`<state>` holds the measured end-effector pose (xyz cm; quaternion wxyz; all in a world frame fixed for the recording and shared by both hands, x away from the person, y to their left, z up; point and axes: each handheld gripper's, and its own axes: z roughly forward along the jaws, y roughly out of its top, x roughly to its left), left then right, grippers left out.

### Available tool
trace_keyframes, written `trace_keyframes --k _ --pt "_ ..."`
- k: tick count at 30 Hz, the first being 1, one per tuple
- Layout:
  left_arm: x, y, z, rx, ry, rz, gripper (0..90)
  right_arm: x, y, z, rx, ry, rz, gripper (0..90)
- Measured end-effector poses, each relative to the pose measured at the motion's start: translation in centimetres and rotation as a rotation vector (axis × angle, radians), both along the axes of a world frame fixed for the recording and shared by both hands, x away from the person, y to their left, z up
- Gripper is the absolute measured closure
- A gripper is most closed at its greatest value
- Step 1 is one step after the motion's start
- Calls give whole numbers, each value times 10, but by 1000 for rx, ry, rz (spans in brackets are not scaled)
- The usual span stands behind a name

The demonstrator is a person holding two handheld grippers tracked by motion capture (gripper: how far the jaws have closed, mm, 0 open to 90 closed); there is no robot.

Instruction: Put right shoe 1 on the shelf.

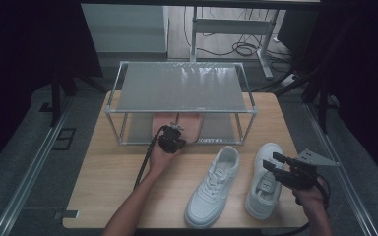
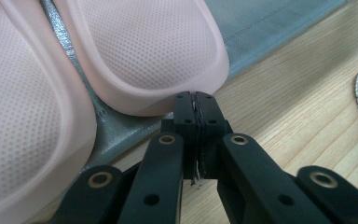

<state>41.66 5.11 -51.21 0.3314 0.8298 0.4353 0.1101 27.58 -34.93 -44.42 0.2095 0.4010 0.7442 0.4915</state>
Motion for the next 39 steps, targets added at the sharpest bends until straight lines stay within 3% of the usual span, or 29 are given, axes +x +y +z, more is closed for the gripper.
trace_keyframes --k 6,12,20,26,39 --pt "-2 0 1 -6 0 6 885 0 1 0 0 -1 1 453" --pt "-16 4 4 -39 -17 -10 888 0 0 0 0 1 0 453" --pt "-42 22 10 -75 -41 -12 887 -1 2 0 0 -2 5 453" --pt "-67 38 6 -108 -67 -12 887 -1 3 0 0 0 9 450" --pt "-114 79 -4 -105 -58 -14 873 -1 8 0 -5 -1 18 450"
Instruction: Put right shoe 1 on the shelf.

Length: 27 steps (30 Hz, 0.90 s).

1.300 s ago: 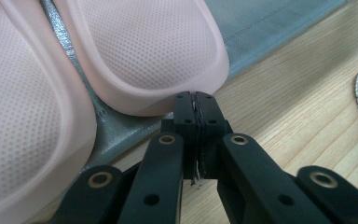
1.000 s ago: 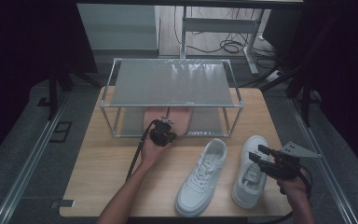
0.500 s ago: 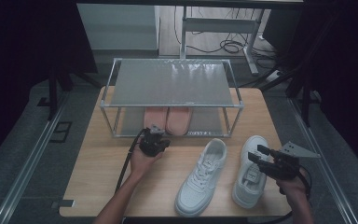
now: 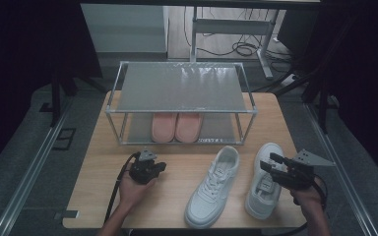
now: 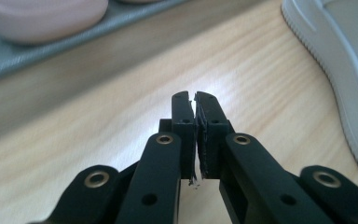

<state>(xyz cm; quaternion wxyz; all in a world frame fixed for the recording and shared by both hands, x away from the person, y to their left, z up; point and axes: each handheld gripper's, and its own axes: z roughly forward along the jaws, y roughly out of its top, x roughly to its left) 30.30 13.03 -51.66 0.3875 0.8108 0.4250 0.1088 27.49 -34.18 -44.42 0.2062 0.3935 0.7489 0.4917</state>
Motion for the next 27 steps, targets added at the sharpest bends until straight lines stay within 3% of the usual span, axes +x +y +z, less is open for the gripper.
trace_keyframes --k 17,21,27 --pt "-28 38 0 -10 7 41 823 0 4 -2 -6 8 11 450" --pt "-33 51 -1 -12 24 49 757 -1 6 -1 -7 6 14 450" --pt "-34 61 3 -38 15 99 615 -2 10 0 -16 2 27 450"
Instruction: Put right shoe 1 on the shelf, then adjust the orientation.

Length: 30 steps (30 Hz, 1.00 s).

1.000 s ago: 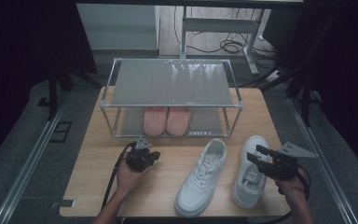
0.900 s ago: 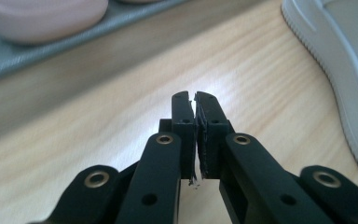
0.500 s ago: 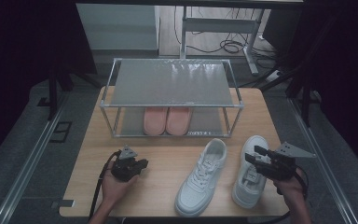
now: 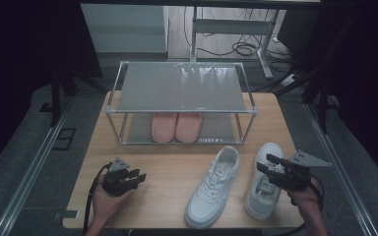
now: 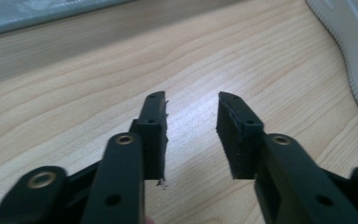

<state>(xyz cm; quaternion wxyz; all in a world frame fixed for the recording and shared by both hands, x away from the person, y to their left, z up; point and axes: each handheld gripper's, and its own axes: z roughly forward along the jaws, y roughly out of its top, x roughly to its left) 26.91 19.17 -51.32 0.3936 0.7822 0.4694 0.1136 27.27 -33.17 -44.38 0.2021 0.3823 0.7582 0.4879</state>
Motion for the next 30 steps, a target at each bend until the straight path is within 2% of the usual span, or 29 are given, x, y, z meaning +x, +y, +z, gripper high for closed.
trace_keyframes --k 7,12,16,20,23,28,30 --pt "-1 1 2 -12 -7 1 510 -1 6 -1 -16 9 31 457" --pt "-2 3 5 -29 -10 -1 468 -3 10 -2 -31 18 55 490" --pt "-1 3 5 -30 -17 8 442 -6 15 0 -42 13 82 580" --pt "-2 -1 5 -15 -35 10 432 -11 24 2 -65 8 121 776" --pt "-4 -2 10 -17 -53 6 432 -15 33 5 -86 8 171 852" --pt "-9 1 20 -29 -109 30 439 -26 57 10 -137 10 266 893" --pt "-10 3 22 -27 -117 33 440 -29 68 10 -152 10 294 896"
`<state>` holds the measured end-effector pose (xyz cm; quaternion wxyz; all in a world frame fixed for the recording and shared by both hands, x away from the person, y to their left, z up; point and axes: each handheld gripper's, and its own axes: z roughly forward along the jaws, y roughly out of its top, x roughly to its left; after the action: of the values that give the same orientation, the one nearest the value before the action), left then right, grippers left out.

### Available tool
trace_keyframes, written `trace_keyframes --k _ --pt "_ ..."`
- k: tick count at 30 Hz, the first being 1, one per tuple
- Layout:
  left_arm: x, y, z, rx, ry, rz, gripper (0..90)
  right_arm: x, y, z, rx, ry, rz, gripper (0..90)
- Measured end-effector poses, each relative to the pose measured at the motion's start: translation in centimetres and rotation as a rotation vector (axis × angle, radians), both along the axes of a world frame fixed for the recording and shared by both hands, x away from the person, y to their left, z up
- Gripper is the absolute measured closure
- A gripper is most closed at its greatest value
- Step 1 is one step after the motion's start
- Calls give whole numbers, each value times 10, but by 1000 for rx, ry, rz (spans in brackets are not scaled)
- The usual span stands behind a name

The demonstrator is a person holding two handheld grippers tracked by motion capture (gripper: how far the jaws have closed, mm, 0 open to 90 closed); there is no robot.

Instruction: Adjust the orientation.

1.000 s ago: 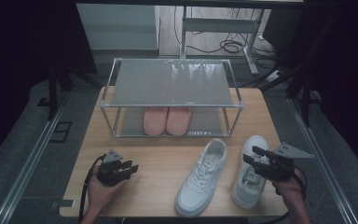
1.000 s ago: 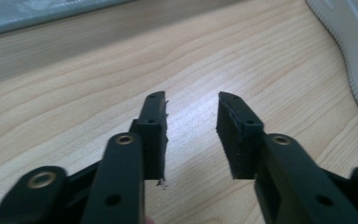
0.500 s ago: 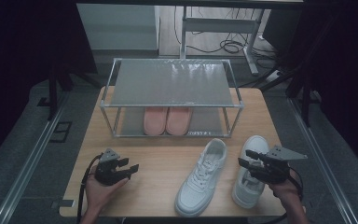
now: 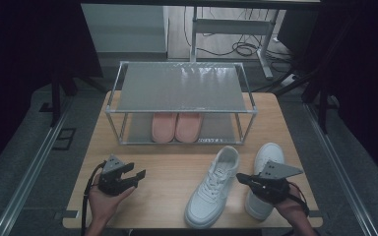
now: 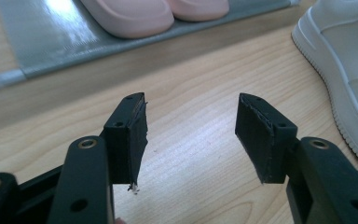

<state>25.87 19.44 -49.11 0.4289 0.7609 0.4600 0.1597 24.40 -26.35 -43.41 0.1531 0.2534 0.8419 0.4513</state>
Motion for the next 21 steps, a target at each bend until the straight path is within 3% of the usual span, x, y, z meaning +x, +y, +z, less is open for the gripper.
trace_keyframes --k 12,21 --pt "1 7 -2 -19 28 14 440 -28 39 -15 -113 42 149 899" --pt "2 6 -3 -14 34 12 440 -47 55 -39 -172 115 236 899"
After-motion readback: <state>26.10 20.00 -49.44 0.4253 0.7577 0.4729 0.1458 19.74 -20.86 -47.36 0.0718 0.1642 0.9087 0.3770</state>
